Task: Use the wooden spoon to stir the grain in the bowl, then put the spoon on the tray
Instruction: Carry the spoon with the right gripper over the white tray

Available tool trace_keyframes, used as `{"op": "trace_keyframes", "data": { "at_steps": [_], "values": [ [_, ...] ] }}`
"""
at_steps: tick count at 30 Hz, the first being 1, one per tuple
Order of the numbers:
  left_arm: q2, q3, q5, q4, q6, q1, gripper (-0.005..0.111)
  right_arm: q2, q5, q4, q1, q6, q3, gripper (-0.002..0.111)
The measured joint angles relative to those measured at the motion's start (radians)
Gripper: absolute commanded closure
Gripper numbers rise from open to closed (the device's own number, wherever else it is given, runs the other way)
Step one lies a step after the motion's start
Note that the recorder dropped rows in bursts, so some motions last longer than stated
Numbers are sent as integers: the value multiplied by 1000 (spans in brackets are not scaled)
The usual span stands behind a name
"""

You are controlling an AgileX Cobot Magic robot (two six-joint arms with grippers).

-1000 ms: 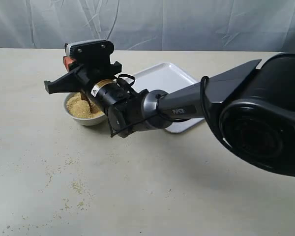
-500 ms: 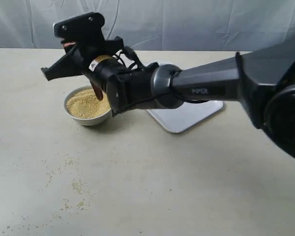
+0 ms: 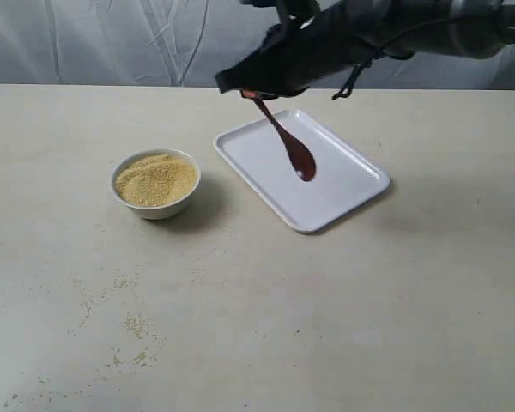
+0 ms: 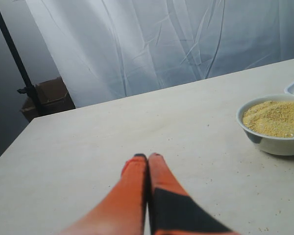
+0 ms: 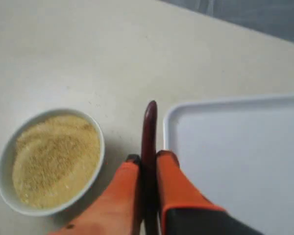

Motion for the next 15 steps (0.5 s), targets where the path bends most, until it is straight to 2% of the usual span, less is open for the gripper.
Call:
{"op": "trace_keyframes", "data": {
  "at_steps": [2, 5, 10, 13, 15],
  "values": [
    [0, 0, 0, 0, 0, 0, 107, 0, 104, -3, -69, 0, 0, 108],
    [0, 0, 0, 0, 0, 0, 107, 32, 192, -75, -86, 44, -33, 108],
    [0, 0, 0, 0, 0, 0, 107, 235, 380, -358, -86, 220, -308, 108],
    [0, 0, 0, 0, 0, 0, 107, 314, 391, -425, -86, 319, -391, 105],
    [0, 0, 0, 0, 0, 0, 107, 347, 379, -434, -81, 343, -417, 98]
  ]
}}
